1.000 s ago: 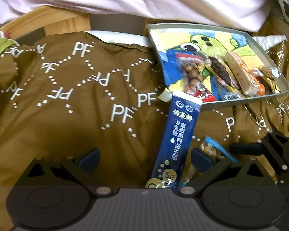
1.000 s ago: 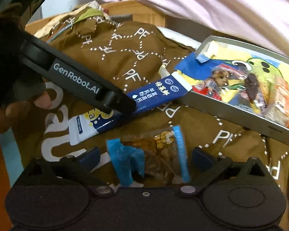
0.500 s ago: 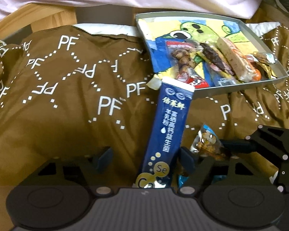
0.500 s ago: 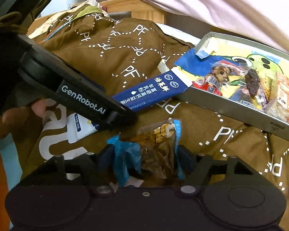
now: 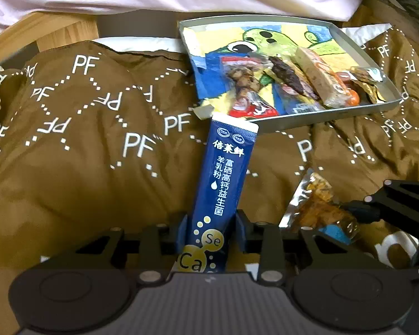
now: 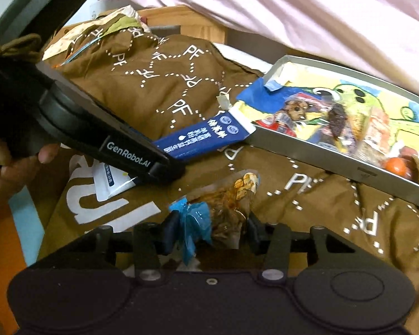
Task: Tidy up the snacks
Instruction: 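Grasp the blue milk-stick pack with the left tool while the right tool grasps the blue-ribbon snack pack, then carry the milk-stick pack and ribbon snack pack into the tray and open both tools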
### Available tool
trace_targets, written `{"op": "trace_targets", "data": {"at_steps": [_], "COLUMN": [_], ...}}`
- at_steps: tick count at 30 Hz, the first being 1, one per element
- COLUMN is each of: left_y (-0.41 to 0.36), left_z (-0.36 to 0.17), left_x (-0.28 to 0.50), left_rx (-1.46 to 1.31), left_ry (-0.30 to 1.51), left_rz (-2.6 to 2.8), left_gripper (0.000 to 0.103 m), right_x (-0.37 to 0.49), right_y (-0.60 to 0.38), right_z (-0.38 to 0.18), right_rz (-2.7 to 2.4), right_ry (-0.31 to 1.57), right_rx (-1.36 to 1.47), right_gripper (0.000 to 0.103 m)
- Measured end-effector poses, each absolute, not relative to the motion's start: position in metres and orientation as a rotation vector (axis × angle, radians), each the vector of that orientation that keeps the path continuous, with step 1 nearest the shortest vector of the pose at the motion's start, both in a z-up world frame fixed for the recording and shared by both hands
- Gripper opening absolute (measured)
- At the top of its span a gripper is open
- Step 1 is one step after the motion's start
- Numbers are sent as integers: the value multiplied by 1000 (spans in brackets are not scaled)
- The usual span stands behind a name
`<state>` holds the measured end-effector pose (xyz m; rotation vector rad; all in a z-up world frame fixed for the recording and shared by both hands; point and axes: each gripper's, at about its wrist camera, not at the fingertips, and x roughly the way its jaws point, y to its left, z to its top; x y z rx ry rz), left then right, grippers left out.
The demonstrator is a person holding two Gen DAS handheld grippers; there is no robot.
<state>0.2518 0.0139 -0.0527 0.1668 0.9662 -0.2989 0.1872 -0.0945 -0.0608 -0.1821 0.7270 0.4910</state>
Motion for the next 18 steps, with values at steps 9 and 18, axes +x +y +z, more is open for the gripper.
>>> {"op": "trace_targets", "data": {"at_steps": [9,18], "left_y": [2,-2], "left_z": [-44,-28], "left_x": [222,196], "left_rx": [100,6], "left_ry": [999,971], "left_rz": [-366,-406], "left_gripper": [37,37], "right_x": [153,125], "right_y": [-116,-148], "right_z": [-42,-12], "right_rz": [439,396], "right_ry": [701,664], "right_rx": [-178,-200], "right_gripper": [50,50]}}
